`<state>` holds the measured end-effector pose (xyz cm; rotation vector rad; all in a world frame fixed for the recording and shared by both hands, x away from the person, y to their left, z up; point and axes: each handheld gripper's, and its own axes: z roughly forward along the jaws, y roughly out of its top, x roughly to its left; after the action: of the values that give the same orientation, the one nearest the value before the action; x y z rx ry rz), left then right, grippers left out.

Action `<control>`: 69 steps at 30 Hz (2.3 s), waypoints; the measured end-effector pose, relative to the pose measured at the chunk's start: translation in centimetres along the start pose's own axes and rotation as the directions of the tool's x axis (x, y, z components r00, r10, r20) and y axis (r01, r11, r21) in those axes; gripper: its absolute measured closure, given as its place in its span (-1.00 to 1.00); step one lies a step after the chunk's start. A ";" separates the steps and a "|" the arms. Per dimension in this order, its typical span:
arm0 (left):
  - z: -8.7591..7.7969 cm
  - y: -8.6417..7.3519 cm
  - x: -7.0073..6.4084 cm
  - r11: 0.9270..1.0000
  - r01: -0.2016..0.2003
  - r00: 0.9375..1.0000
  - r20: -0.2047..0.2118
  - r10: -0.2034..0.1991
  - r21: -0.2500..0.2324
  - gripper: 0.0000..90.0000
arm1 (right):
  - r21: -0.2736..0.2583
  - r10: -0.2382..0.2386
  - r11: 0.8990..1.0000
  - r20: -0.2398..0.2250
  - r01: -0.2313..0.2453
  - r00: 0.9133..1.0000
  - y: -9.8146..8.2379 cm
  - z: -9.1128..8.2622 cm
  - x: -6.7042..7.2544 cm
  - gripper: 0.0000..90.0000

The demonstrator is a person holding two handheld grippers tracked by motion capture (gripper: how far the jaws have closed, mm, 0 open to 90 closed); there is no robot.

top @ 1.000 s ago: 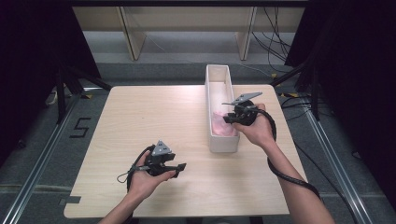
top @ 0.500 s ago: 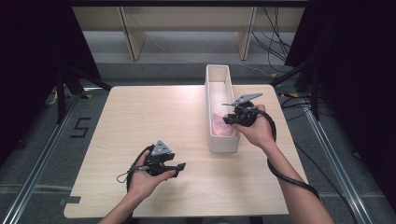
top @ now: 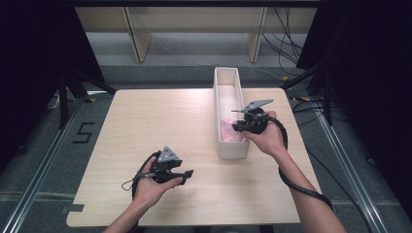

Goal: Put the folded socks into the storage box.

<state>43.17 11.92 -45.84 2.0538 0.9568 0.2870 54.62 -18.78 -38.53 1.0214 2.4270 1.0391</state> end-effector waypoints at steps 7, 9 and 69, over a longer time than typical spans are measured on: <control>0.0 0.0 0.0 1.000 0.000 1.000 0.001 0.000 0.001 -0.11 | 0.007 -0.013 1.000 -0.006 0.013 1.000 -0.1 0.1 -0.1 0.73; 0.0 0.0 0.0 1.000 0.000 1.000 -0.001 0.000 -0.001 -0.11 | 0.016 0.034 0.999 -0.004 -0.034 0.999 -0.2 0.0 0.2 0.73; 0.2 0.0 0.0 1.000 -0.006 1.000 -0.003 0.006 0.007 -0.11 | 0.049 -0.063 0.997 -0.008 0.063 0.998 -0.3 1.4 -0.1 0.73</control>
<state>43.25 11.78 -46.01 2.0638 0.9549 0.2904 55.23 -18.28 -39.76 0.9516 2.4840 0.9677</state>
